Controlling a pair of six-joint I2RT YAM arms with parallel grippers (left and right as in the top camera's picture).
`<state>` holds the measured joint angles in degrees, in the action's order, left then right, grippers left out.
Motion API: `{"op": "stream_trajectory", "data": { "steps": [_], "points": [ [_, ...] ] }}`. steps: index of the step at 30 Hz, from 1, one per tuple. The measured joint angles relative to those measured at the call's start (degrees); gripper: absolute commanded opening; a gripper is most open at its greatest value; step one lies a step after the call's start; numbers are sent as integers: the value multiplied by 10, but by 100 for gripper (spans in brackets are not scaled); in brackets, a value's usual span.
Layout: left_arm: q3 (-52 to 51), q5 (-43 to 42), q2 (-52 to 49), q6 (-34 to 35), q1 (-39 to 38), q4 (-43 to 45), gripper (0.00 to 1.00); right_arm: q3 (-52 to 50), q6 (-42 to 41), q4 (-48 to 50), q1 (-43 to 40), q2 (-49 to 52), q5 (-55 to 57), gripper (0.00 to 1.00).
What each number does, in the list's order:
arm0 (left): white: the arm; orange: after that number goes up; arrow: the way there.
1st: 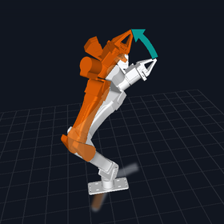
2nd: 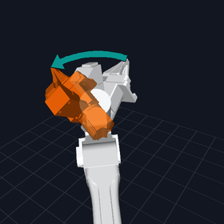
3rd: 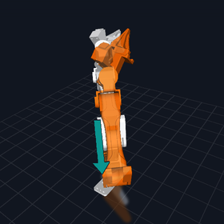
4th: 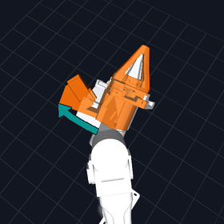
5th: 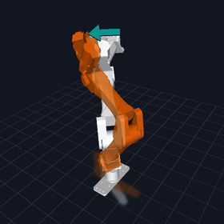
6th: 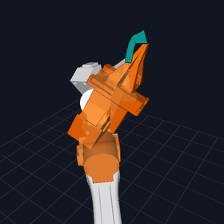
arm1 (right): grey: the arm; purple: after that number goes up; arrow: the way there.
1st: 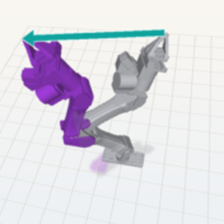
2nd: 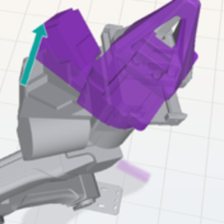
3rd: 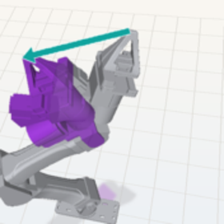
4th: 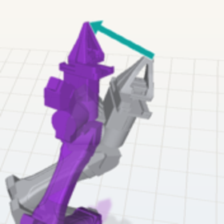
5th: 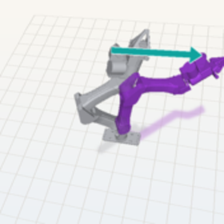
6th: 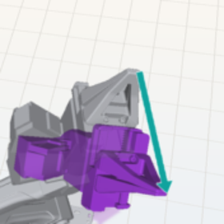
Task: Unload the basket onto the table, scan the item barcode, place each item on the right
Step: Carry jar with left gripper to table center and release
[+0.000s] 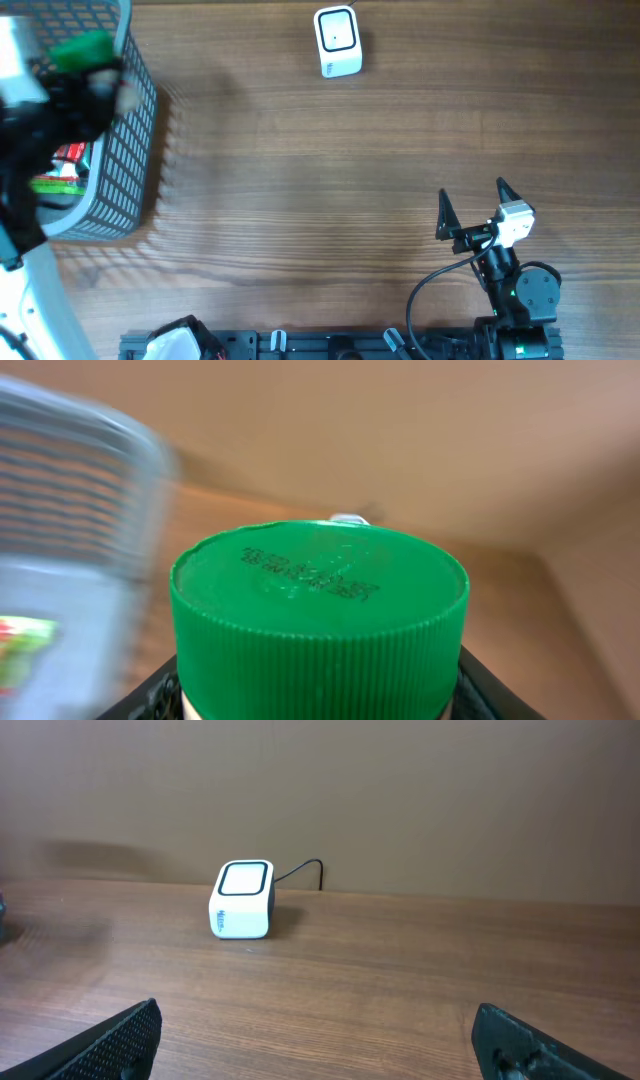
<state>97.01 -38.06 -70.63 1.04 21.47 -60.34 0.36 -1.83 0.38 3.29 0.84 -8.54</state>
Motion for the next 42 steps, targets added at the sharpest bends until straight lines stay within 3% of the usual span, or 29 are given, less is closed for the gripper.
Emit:
{"op": "stream_trajectory", "data": {
  "steps": [7, 14, 20, 25, 34, 42],
  "points": [
    [-50, -27, -95, 11, -244, 7, 43, 0, 0, 0, 0, 0, 0, 100],
    [-69, -28, -285, 42, -395, 102, 43, 0, 0, 0, 0, 0, 0, 100],
    [-71, -28, -440, 88, -460, 177, 43, 0, 0, 0, 0, 0, 0, 100],
    [-73, -18, -532, 120, -484, 191, 40, 0, 0, 0, 0, 0, 0, 100],
    [-76, 42, -550, 285, -555, 290, 41, 0, 0, 0, 0, 0, 0, 100],
    [-76, 120, -550, 362, -653, 341, 36, 0, 0, 0, 0, 0, 0, 100]
  ]
}}
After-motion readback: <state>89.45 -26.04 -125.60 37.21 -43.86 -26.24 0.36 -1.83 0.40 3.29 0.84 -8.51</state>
